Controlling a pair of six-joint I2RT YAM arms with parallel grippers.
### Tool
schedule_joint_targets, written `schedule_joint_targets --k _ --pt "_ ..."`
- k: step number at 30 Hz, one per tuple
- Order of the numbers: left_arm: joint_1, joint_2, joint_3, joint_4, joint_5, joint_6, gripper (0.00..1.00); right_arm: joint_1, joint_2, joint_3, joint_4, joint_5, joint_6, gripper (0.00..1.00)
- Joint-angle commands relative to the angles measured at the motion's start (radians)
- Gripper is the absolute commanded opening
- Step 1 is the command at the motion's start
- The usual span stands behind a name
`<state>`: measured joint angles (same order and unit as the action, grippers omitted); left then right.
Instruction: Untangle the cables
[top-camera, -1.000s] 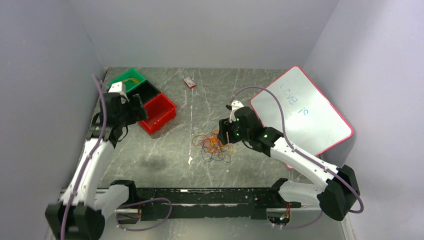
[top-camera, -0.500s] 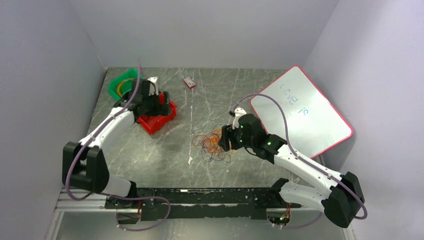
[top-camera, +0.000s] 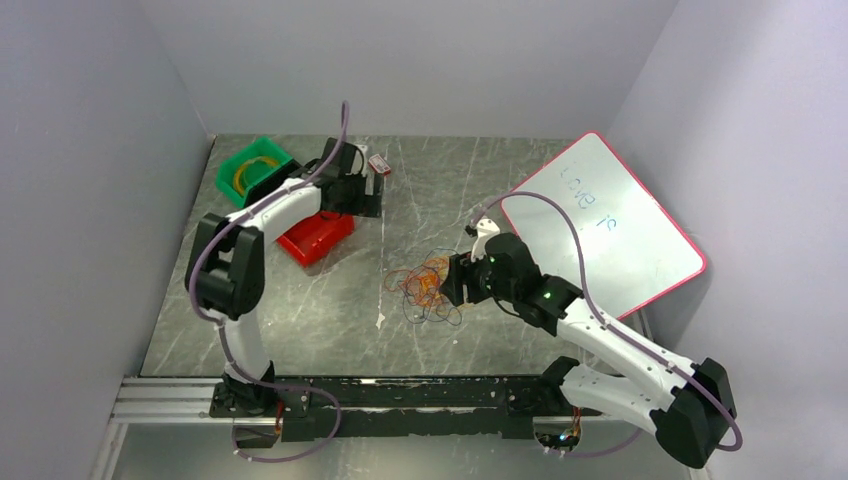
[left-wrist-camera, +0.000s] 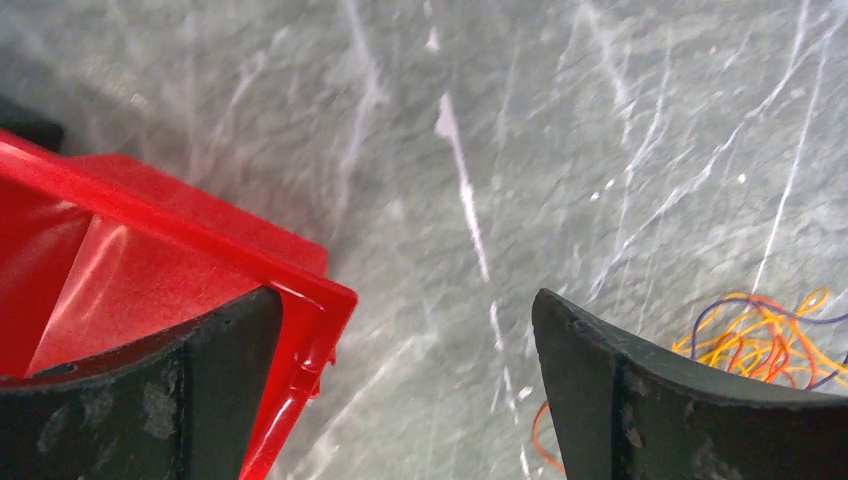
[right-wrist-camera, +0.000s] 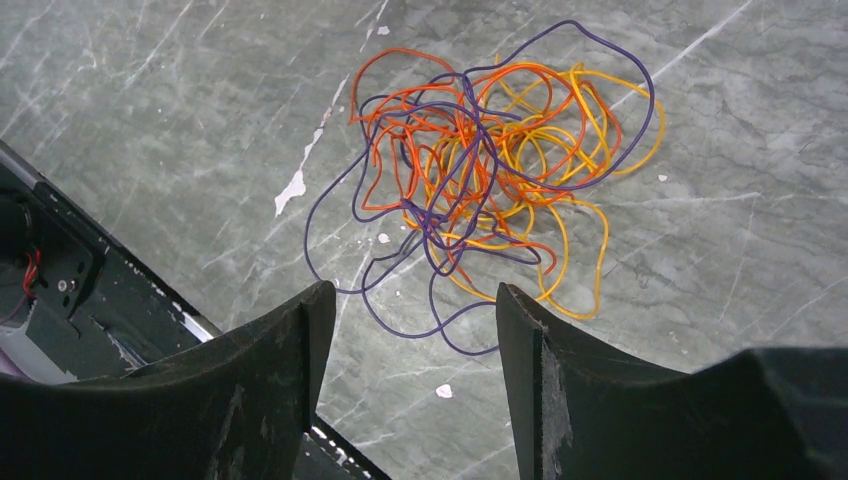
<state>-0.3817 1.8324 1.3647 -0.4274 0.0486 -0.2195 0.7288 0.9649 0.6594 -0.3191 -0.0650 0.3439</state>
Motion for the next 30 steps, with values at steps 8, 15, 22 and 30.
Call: schedule_joint_targets --k 8,15,22,30 --pt "-0.015 0.288 0.429 0.001 0.05 0.04 0.99 0.006 -0.069 -0.025 -0.026 0.007 0.024 0.64" --pt "0.056 0.428 0.666 -0.004 0.105 0.022 0.99 0.006 -0.097 -0.027 -0.051 0.022 0.049 0.64" --pt "0.111 0.227 0.502 0.099 0.099 -0.012 0.99 0.005 -0.136 -0.019 -0.099 0.152 0.113 0.64" --pt "0.118 -0.202 0.22 0.134 0.05 -0.043 0.99 0.003 -0.153 -0.043 -0.065 0.402 0.265 0.66"
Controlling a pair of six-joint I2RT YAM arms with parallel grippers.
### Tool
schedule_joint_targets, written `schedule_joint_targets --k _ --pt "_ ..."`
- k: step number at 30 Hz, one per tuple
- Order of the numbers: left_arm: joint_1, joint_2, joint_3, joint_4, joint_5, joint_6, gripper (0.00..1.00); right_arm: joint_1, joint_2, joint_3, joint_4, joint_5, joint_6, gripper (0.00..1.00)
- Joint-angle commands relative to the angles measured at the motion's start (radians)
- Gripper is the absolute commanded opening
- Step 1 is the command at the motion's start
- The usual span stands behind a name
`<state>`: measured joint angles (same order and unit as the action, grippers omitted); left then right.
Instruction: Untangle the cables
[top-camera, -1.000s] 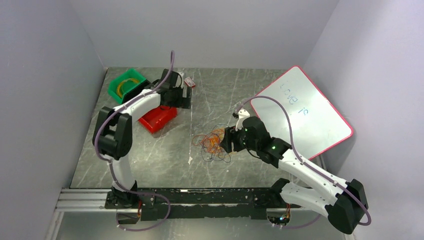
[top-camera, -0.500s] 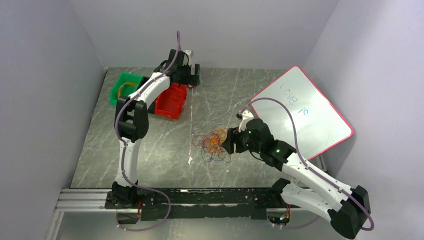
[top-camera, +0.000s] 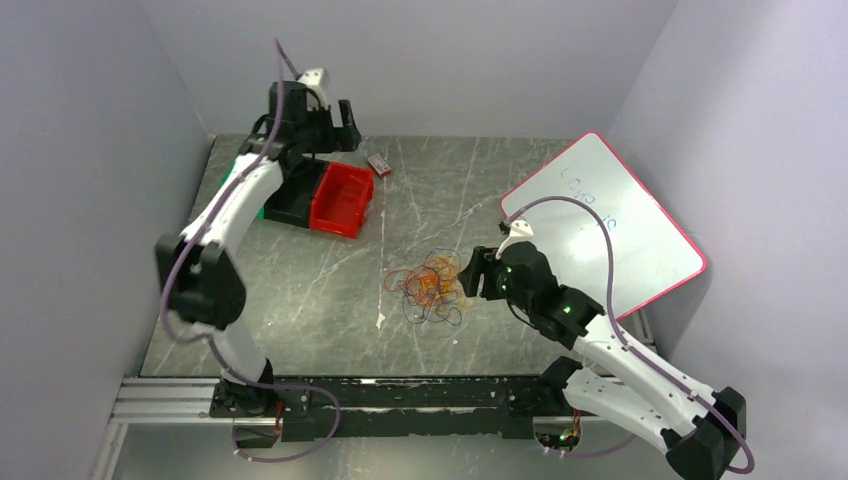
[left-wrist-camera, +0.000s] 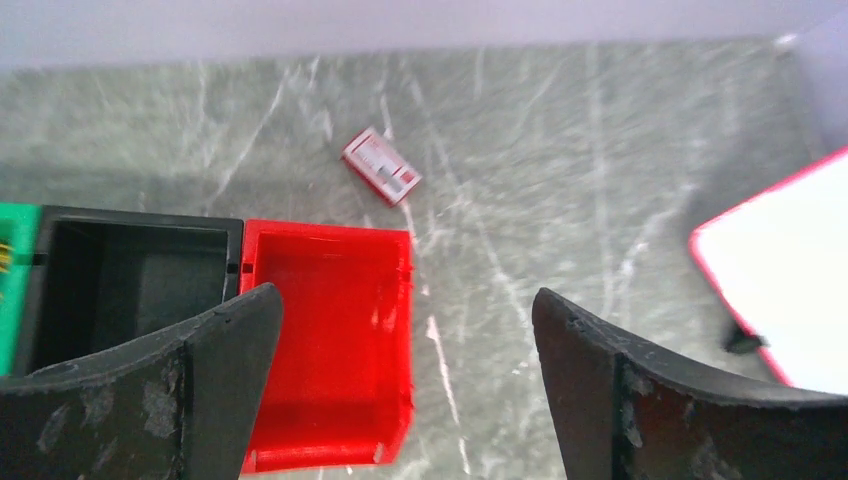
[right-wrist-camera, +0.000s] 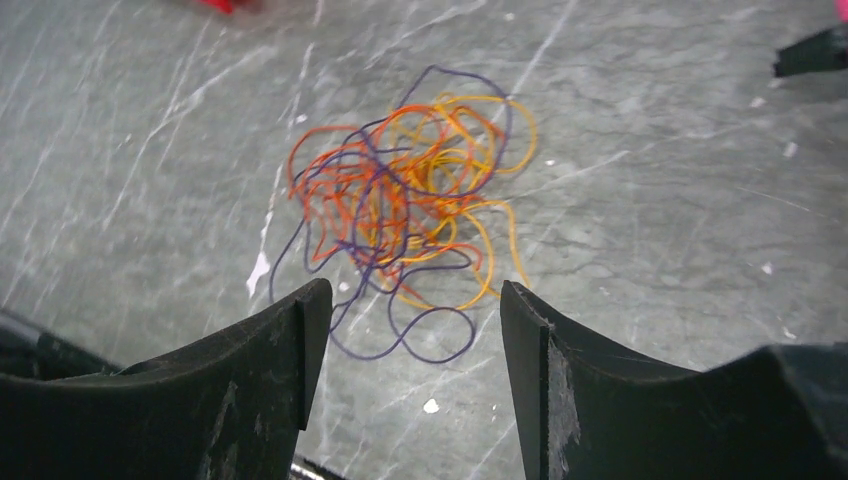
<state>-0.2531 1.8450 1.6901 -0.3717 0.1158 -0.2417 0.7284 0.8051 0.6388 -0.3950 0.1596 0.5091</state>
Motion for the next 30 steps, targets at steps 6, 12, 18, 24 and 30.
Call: schedule_joint_targets --k 6,12,18,24,30 --pt "-0.011 -0.545 -0.427 0.071 0.028 -0.07 0.99 -0.004 0.161 0.047 0.026 0.208 0.057 0.62" --pt "-0.012 -0.812 -0.694 -0.003 -0.018 -0.094 1.0 -0.071 0.31 0.079 0.074 0.124 0.024 0.53" --pt "-0.012 -0.954 -0.846 -0.027 -0.041 -0.115 1.0 -0.194 0.437 0.087 0.198 -0.064 -0.011 0.51" --pt "-0.012 -1.013 -0.912 -0.001 -0.04 -0.175 1.0 -0.207 0.523 0.088 0.312 -0.09 -0.032 0.44" --pt "-0.012 -1.021 -0.919 0.055 -0.033 -0.212 0.99 -0.211 0.583 0.092 0.377 -0.056 -0.025 0.43"
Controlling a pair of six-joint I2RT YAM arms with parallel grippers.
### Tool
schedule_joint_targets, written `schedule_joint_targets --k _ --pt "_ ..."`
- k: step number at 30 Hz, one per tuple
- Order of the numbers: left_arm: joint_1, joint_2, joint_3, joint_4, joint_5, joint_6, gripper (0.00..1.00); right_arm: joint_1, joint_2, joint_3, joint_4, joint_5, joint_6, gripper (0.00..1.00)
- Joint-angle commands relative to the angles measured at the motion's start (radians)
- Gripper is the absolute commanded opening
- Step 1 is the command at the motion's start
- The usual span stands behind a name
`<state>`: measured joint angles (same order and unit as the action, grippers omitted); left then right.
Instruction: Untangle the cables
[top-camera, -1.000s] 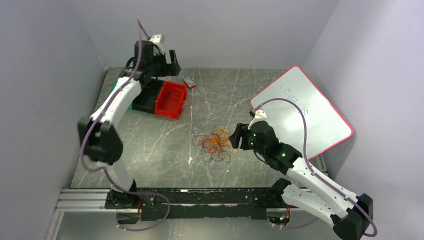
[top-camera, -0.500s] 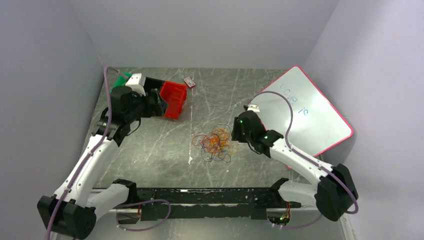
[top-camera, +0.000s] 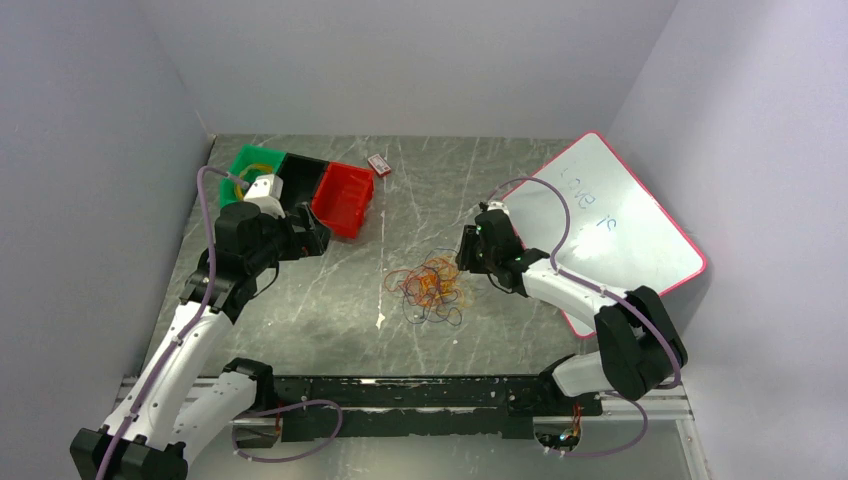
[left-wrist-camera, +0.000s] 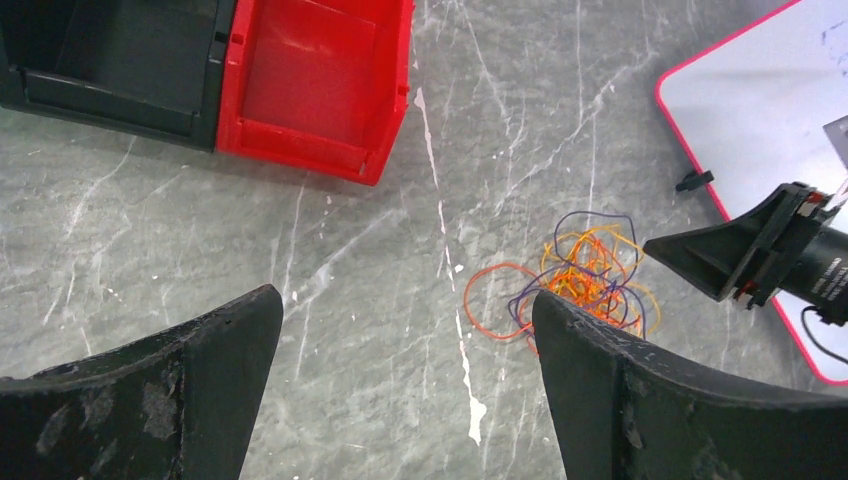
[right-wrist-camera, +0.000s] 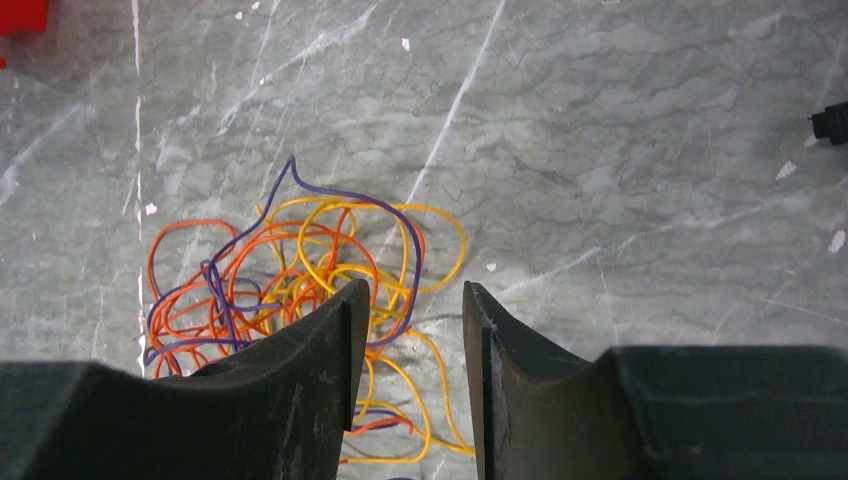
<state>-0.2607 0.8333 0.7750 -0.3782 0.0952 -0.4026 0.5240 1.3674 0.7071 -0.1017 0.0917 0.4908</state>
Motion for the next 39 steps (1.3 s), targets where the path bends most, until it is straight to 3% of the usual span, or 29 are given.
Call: schedule_joint_targets --k 1,10,32,39 --pt "-0.005 -0.007 0.001 0.054 -0.002 -0.047 0.99 -0.008 0.024 0.02 0.091 0.025 0.001 0.43" --pt "-0.004 -0.017 0.008 0.002 0.011 0.062 0.99 -0.011 0.068 0.022 0.088 0.02 0.029 0.37" --pt "-0.005 -0.025 0.002 -0.029 0.026 0.118 0.99 -0.01 0.108 -0.02 0.084 -0.038 0.055 0.24" --pt "-0.005 -0.017 0.006 -0.036 0.021 0.118 0.99 -0.01 0.084 -0.03 0.089 -0.048 0.045 0.1"
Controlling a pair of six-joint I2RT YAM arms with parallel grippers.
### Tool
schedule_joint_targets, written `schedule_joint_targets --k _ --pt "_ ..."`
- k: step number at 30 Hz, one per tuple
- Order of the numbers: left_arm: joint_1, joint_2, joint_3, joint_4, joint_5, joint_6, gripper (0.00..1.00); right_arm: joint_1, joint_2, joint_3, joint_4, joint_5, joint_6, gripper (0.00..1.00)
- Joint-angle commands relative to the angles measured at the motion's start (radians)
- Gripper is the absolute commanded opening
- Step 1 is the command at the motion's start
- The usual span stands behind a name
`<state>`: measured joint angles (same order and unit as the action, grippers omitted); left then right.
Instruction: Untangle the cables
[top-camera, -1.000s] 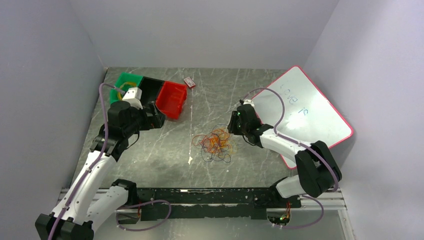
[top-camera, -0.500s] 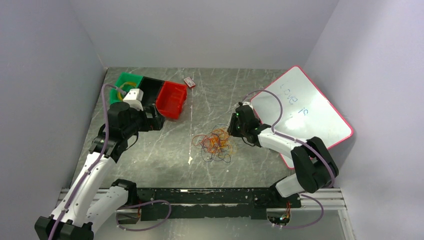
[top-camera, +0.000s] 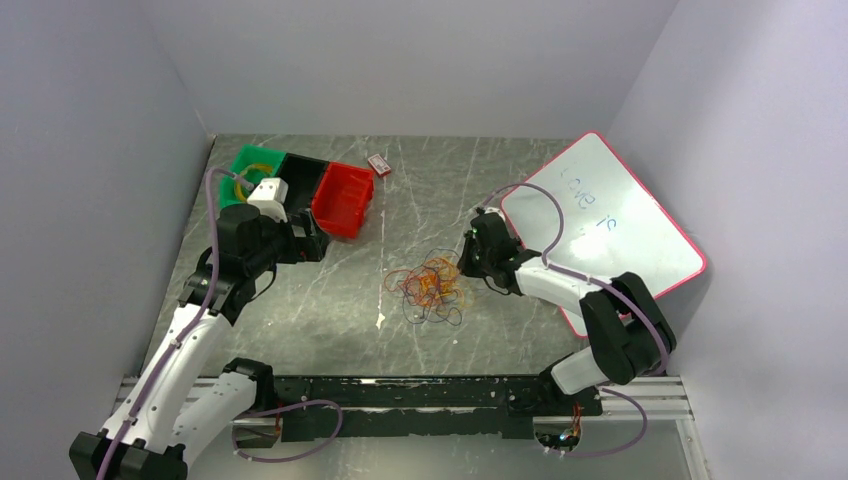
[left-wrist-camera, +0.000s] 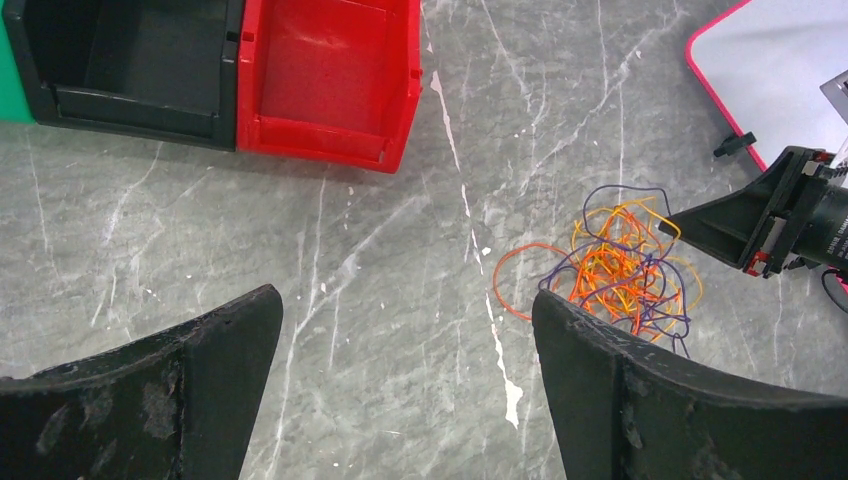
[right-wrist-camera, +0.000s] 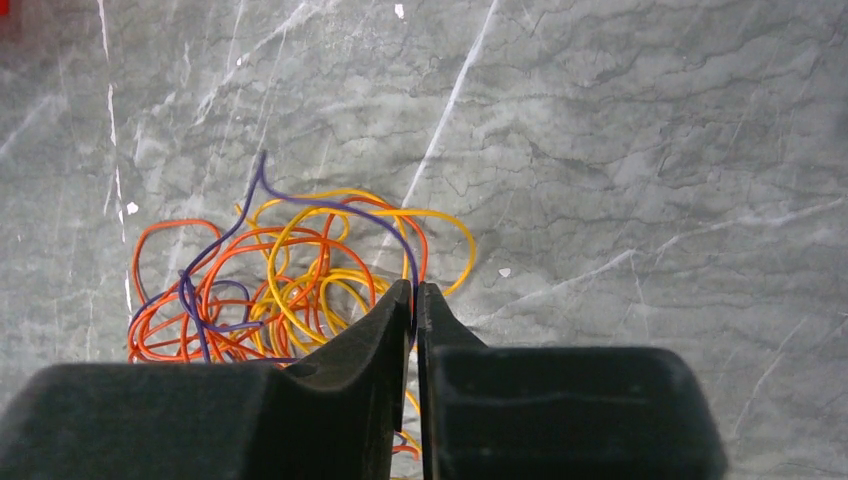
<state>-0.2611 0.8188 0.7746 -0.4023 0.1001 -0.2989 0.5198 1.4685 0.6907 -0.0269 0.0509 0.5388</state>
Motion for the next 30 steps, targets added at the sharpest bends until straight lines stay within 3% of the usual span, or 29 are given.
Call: schedule_joint_targets --k 1,8,22,26,30 --pt "-0.004 -0.002 0.007 -0.012 0.015 0.014 0.99 -0.006 -0.024 -0.014 0.017 -0.008 -0.006 0.07" --pt "-0.004 -0.001 0.008 -0.016 0.003 0.01 0.99 -0.001 -0.092 0.003 -0.008 0.035 -0.057 0.0" --pt "-0.003 -0.02 0.004 -0.014 -0.001 0.006 0.99 0.129 -0.242 0.152 -0.184 0.229 -0.204 0.0" --pt "-0.003 -0.039 0.0 0.013 0.028 0.005 0.99 0.142 -0.3 0.208 -0.209 0.192 -0.219 0.0" --pt "-0.002 -0.078 -0.044 0.169 0.171 -0.007 0.99 0.143 -0.36 0.23 -0.18 0.094 -0.24 0.0"
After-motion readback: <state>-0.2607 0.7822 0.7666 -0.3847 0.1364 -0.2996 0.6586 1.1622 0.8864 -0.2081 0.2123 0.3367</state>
